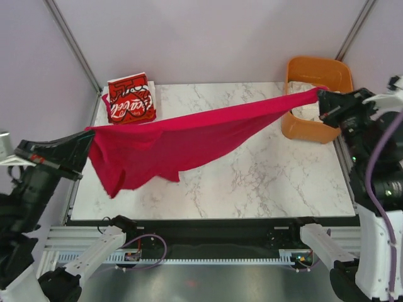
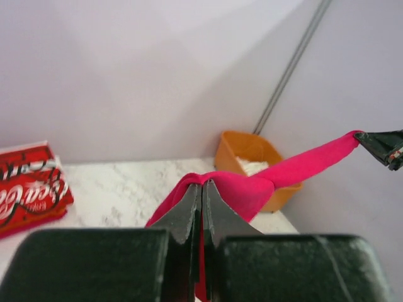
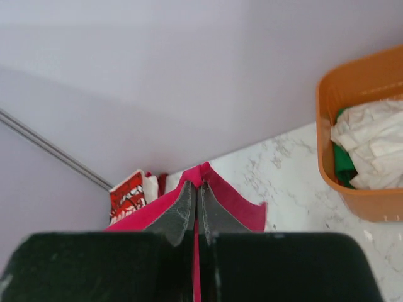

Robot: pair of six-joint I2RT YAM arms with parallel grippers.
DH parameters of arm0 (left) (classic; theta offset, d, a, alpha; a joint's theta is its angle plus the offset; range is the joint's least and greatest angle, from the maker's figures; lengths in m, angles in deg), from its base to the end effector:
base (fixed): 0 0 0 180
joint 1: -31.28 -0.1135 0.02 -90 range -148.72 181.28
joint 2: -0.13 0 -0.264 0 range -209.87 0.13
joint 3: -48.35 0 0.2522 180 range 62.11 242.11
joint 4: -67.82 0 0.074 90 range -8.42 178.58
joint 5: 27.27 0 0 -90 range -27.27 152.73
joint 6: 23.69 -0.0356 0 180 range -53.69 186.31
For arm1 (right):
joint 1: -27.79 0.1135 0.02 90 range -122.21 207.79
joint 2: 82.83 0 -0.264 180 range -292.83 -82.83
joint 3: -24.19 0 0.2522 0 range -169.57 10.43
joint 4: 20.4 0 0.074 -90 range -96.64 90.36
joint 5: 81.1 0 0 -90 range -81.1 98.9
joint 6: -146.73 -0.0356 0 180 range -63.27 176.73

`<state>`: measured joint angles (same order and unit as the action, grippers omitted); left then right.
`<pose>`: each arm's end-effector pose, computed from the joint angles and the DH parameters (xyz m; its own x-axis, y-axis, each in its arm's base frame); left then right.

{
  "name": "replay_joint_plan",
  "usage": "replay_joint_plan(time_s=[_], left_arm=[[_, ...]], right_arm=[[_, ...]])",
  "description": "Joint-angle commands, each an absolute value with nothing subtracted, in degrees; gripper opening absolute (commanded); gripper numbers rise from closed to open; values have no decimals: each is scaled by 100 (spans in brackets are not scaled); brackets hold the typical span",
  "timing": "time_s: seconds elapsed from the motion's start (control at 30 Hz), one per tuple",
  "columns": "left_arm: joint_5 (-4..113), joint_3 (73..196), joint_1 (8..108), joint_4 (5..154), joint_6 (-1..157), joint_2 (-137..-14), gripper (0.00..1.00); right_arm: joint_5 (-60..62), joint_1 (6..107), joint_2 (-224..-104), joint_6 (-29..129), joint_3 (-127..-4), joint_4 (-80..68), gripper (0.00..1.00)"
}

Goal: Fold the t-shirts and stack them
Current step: Flatten the tshirt out

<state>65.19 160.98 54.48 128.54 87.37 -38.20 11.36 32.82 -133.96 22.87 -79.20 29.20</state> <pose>-0.0107 0.0063 0.5457 0.0737 -0.4222 -0.9035 0.4091 0.8391 -0.3587 0.1178 0.0088 0.5236 0.0134 0.5600 -0.8284 -0.0630 0.8273 0.5582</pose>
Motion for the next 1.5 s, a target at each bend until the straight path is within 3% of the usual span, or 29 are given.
replay_joint_plan(time_s=[0.0,0.23,0.47,0.7,0.87,0.93,0.97,1.0,1.03,1.13,1.2,1.33,1.47], left_arm=[[5650,17168,5422,13334,8073,-4056,2],[4411,18041,5387,13686,8019,-4126,2],[4963,17708,5387,13774,8090,-4767,2],[5745,16531,5387,12756,7792,-6102,2],[5527,16274,4888,12071,7774,-8390,2],[5088,16764,4563,11788,7756,-9281,2],[4895,17132,4248,11796,7782,-10304,6],[4624,17588,4105,11831,7878,-10984,65],[4360,18767,3982,12119,8019,-11591,99],[3743,21553,3542,13093,8897,-13826,100],[3829,21803,3515,13133,9092,-13963,100],[4242,19454,3603,12185,8960,-12523,100],[4463,18342,3638,12095,8777,-11354,100]], right_arm=[[1504,3271,-13047,2351,-8799,4000,0],[2067,3385,-12230,2448,-9390,4645,0],[2129,3394,-12588,2527,-8882,4671,0],[2173,3394,-13870,2413,-7300,3258,0],[2409,3394,-15408,2202,-6666,2299,0],[2639,3394,-16339,2176,-6796,1887,0],[2674,3385,-16725,2202,-7023,1868,13],[2709,3385,-17538,2228,-7304,2050,47],[2822,3376,-17938,2219,-7620,2209,98],[2999,3350,-18872,2228,-8990,2640,98],[3052,3350,-18883,2298,-9231,2667,98],[2956,3420,-18470,2728,-9338,2501,98],[2763,3998,-18075,3027,-9057,2413,98]])
